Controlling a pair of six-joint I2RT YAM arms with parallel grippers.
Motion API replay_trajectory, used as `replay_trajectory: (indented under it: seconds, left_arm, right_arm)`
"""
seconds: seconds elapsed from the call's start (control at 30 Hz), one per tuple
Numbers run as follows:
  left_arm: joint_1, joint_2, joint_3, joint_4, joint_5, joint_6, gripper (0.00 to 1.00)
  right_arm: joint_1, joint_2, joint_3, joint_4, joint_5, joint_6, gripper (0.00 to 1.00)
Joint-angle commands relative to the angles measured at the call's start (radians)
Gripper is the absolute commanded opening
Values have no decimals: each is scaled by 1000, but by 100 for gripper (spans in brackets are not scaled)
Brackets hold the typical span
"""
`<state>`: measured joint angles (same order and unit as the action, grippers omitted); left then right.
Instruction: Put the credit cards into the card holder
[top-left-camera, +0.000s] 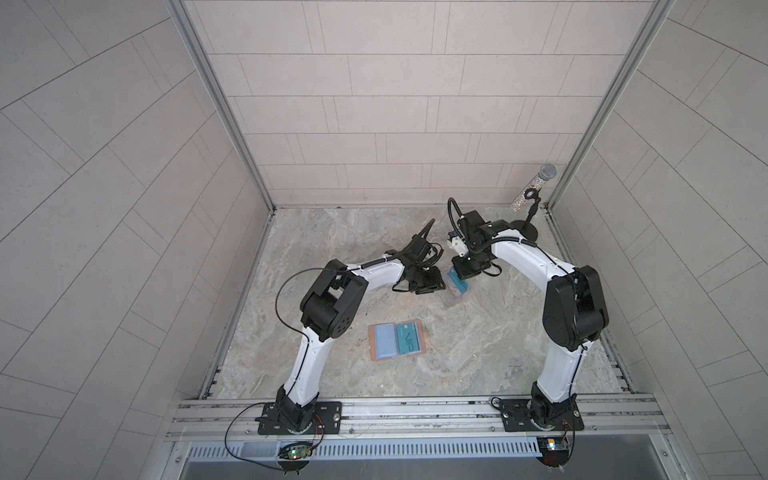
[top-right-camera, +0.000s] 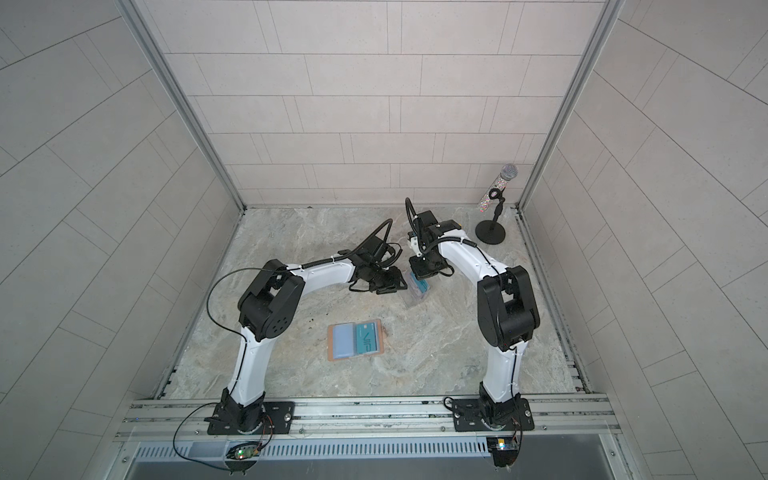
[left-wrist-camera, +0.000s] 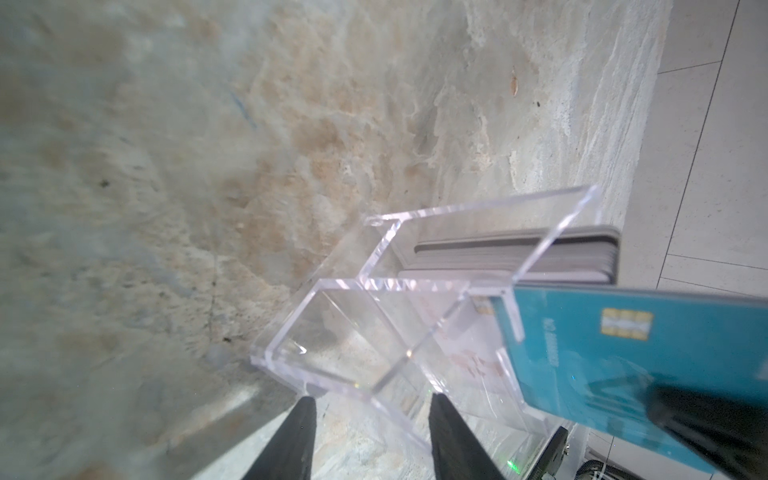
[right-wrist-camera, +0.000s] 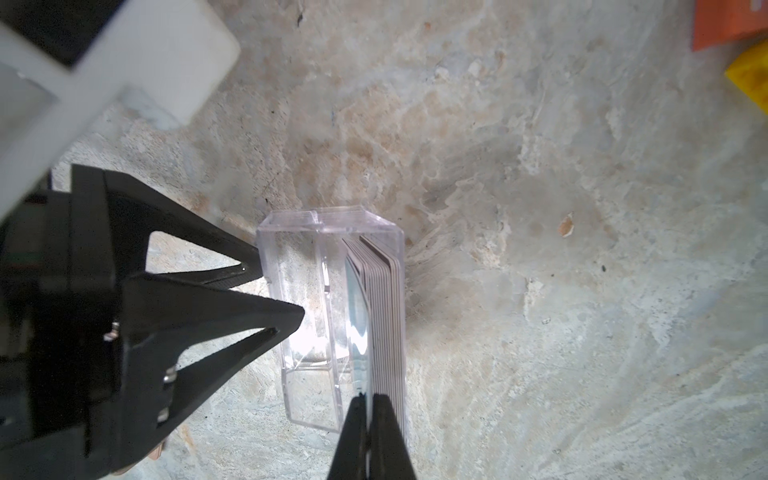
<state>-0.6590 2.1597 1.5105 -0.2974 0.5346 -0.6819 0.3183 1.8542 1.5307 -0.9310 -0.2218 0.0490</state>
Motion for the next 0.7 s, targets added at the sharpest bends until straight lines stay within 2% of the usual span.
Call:
replay_trajectory:
  seconds: [0.0, 0.3, 0.47, 0.67]
  left_arm:
    - [-2, -6, -44, -117, -44, 18, 50]
    - [-2, -140, -43, -88, 10, 38, 68]
    - [-3, -247, -76, -77, 4, 52, 69]
    - [9, -415, -195, -86, -45, 97, 69]
  right_arm:
    - [-20, -59, 11, -27, 65, 1, 0]
    - [-51, -158, -22, 3, -119, 77, 0]
    - [-72, -241, -69, 43, -195, 140, 0]
    - [-78, -335, -141, 91, -320, 188, 0]
